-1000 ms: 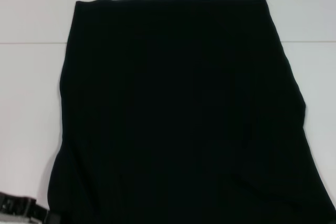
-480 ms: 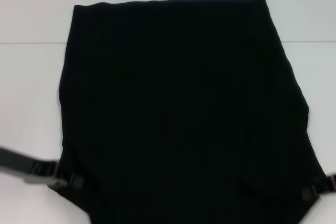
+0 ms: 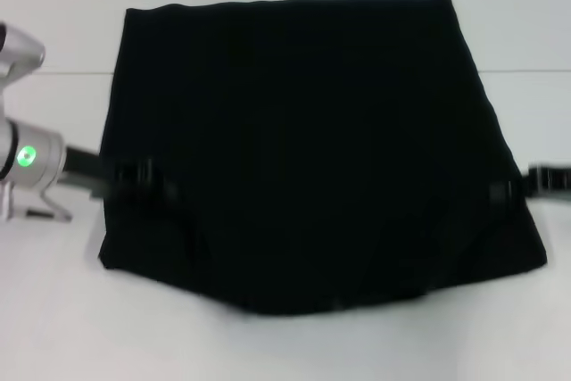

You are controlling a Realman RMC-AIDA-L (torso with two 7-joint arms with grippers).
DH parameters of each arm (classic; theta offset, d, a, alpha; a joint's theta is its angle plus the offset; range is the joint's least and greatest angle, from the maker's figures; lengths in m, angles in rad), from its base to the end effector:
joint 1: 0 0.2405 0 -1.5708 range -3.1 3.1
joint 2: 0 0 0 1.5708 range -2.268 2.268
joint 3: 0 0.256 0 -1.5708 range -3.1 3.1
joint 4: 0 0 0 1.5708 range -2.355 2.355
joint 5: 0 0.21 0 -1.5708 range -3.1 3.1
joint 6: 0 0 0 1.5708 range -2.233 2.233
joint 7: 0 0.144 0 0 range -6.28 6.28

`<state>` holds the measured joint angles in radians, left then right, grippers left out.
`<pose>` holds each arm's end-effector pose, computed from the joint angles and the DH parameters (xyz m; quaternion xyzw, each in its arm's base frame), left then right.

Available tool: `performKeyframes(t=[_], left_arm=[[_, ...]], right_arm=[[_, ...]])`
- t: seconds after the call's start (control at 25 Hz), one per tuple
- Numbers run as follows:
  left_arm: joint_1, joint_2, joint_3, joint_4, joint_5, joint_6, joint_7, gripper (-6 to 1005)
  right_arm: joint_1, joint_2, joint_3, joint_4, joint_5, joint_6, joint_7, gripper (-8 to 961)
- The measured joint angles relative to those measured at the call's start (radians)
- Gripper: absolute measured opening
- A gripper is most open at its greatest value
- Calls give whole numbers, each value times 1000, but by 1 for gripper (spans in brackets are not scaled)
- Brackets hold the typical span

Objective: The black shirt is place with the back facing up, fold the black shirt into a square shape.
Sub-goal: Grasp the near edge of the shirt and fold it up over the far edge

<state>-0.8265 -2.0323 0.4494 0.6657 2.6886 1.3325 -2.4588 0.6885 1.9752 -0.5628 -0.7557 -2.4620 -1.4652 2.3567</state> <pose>-0.2677 0.4053 0.0244 -0.7629 -0.6168 -0.0637 0.1828 0.2833 0.3824 0.0581 -0.7902 0.5823 0.0989 0.1635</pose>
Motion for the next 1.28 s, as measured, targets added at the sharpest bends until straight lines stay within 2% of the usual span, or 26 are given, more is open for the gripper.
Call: performKeyframes(t=[0.16, 0.2, 0.24, 0.44, 0.52, 0.64, 0.8, 1.0, 1.16, 1.28], left_arm=[[-51, -6, 11, -39, -2, -190, -25, 42], [-51, -6, 11, -39, -2, -190, -25, 42], [-67, -21, 28, -56, -2, -284, -26, 42], [-70, -55, 84, -62, -3, -399, -26, 41], [-69, -59, 97, -62, -3, -422, -26, 41], [-69, -59, 95, -59, -13, -442, -26, 41], [-76, -53, 97, -56, -31, -488, -26, 42], [-94, -60, 100, -61, -31, -560, -25, 41], [-99, -71, 123, -49, -33, -595, -17, 41], [-89, -76, 169, -20, -33, -595, -18, 41]], right_arm=[[52, 1, -7, 33, 2, 189, 27, 62], [61, 2, -8, 48, 1, 225, 28, 62], [74, 4, -10, 73, 0, 274, 29, 62], [119, 11, -50, 195, -5, 500, 24, 62], [128, 21, -76, 222, -5, 573, 25, 62], [138, 35, -95, 235, -4, 647, 25, 62], [158, 43, -97, 236, -4, 714, 22, 62], [184, 56, -118, 239, -4, 804, 25, 62], [193, 63, -160, 241, -2, 838, 30, 62], [196, 66, -164, 239, -1, 812, 26, 62]])
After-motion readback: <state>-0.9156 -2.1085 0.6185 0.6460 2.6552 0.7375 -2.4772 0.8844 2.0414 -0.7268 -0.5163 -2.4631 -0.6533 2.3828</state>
